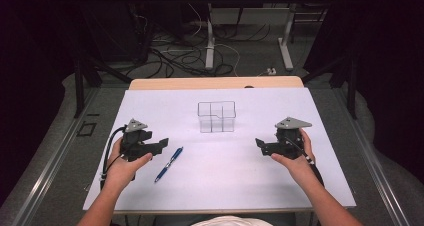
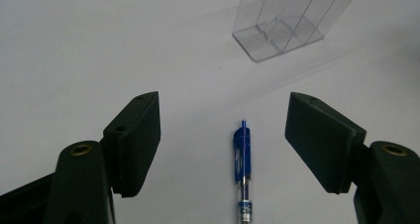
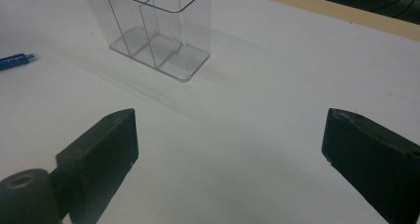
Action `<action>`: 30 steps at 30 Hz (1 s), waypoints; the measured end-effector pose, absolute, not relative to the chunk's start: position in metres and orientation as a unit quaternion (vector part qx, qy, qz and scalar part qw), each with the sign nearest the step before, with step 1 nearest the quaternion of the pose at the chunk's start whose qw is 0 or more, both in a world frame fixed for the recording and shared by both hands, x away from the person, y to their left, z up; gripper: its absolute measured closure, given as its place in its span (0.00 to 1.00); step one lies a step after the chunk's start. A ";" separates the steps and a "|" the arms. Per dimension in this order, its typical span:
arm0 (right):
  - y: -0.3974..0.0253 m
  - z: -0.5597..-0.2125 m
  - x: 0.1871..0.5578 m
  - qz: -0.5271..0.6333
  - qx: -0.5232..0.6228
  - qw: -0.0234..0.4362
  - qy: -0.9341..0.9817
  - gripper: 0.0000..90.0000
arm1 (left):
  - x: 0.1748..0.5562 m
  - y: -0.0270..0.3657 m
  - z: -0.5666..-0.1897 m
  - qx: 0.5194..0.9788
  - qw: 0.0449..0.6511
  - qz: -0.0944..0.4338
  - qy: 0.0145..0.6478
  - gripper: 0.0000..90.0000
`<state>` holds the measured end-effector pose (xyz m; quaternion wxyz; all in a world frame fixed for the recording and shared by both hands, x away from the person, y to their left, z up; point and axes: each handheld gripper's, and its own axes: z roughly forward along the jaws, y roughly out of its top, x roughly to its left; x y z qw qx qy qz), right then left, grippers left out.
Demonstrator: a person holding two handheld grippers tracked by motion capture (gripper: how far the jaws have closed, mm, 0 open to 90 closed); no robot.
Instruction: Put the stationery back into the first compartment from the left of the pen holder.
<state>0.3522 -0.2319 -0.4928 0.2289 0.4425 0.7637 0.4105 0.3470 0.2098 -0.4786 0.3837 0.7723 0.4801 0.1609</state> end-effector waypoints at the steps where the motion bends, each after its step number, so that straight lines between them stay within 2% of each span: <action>1: -0.233 -0.493 0.353 0.411 0.441 0.230 0.764 0.08 | 0.348 0.209 -0.479 0.775 0.380 0.159 0.480 0.33; 4: -0.234 -0.493 0.353 0.408 0.442 0.231 0.765 0.08 | 0.349 0.207 -0.481 0.782 0.370 0.153 0.478 0.34; 19: -0.237 -0.498 0.356 0.406 0.444 0.226 0.766 0.09 | 0.355 0.203 -0.500 0.802 0.299 0.091 0.509 0.55; 30: -0.236 -0.501 0.357 0.400 0.442 0.225 0.771 0.09 | 0.357 0.193 -0.508 0.822 0.261 0.074 0.501 0.62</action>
